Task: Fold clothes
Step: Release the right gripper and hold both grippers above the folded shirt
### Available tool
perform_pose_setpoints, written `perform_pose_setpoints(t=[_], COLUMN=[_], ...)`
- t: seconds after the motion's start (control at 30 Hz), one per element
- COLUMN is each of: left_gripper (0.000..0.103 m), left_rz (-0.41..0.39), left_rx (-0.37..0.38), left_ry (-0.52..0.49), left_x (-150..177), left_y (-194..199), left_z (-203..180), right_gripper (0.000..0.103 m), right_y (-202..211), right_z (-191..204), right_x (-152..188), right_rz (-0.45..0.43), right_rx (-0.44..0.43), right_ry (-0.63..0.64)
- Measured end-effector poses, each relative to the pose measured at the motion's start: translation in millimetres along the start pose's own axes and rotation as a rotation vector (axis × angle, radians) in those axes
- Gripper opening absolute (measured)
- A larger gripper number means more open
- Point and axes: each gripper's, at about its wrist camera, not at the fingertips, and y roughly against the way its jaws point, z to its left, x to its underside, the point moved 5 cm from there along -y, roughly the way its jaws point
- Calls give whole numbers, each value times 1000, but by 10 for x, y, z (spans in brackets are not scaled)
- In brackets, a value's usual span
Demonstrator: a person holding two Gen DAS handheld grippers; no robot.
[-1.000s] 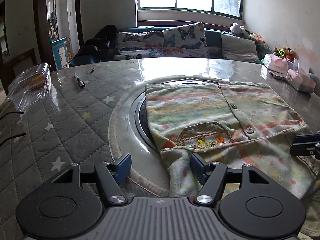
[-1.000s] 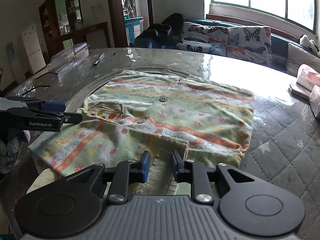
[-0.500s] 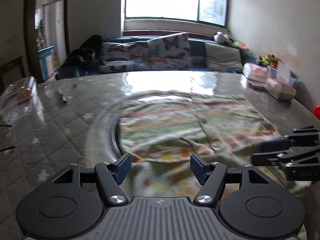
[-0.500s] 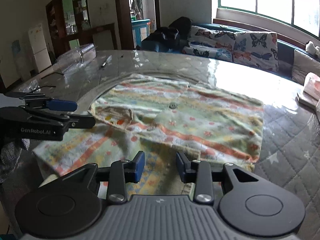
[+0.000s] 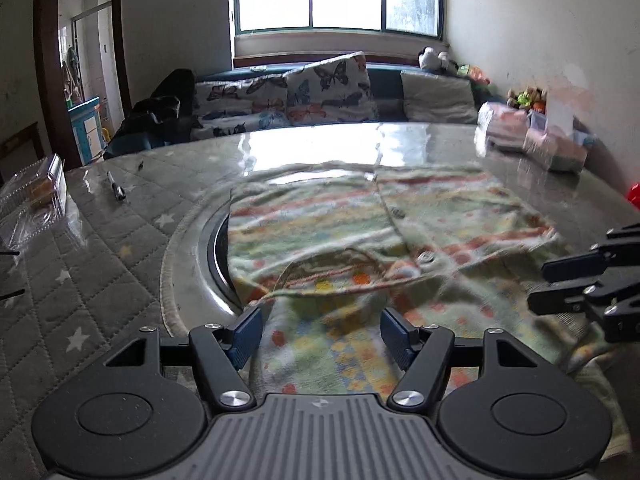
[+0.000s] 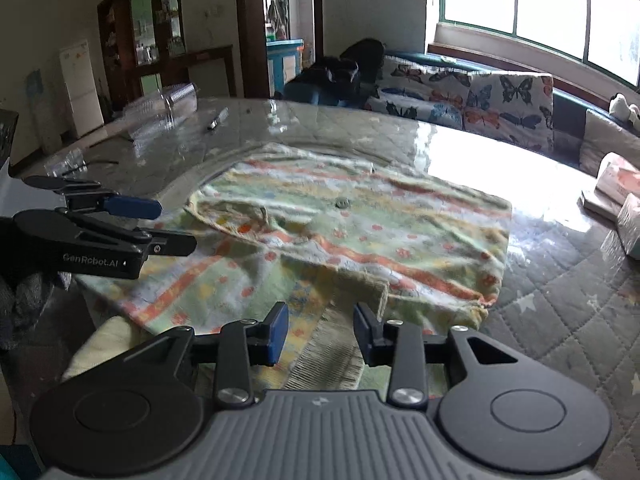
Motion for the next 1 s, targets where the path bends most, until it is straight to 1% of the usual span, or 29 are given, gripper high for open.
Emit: perform_pose_setpoints(t=[0.1,0.2,0.27,0.37,0.43,0.57,0.8,0.93,1.0], left_gripper=[68,68,68,68,69,69,69,69,69], left_rz=[-22,-23,-8,16,13,12,9,32,35], left_rx=[25,55,60,53,50,44,28,6,15], left_ry=[-14,-36,-53,-68,-73,-67,-54,-43,-34], left_x=[-21,33,106,244,295,335,364,424,431], left_y=[125,195,196,181,206,250,371,391,464], left_z=[-89,-196,-243,-281,-276,-231,-139,-80,-88], right_gripper=[36,36,36,37,37,37,38,38,39], right_y=[47,2,-29,20,55,49,117,116,138], right_z=[59,111,127,124,118,111,126,134,137], right_x=[-14,58,130,167,172,221,230,261,262], right_rz=[-18,5,25,17,11,19,7,11,7], right_rx=[-12,-23,-18,-11,-8,-2,0,-1,-1], right_ry=[13,26,29,32,28,25,33,40,42])
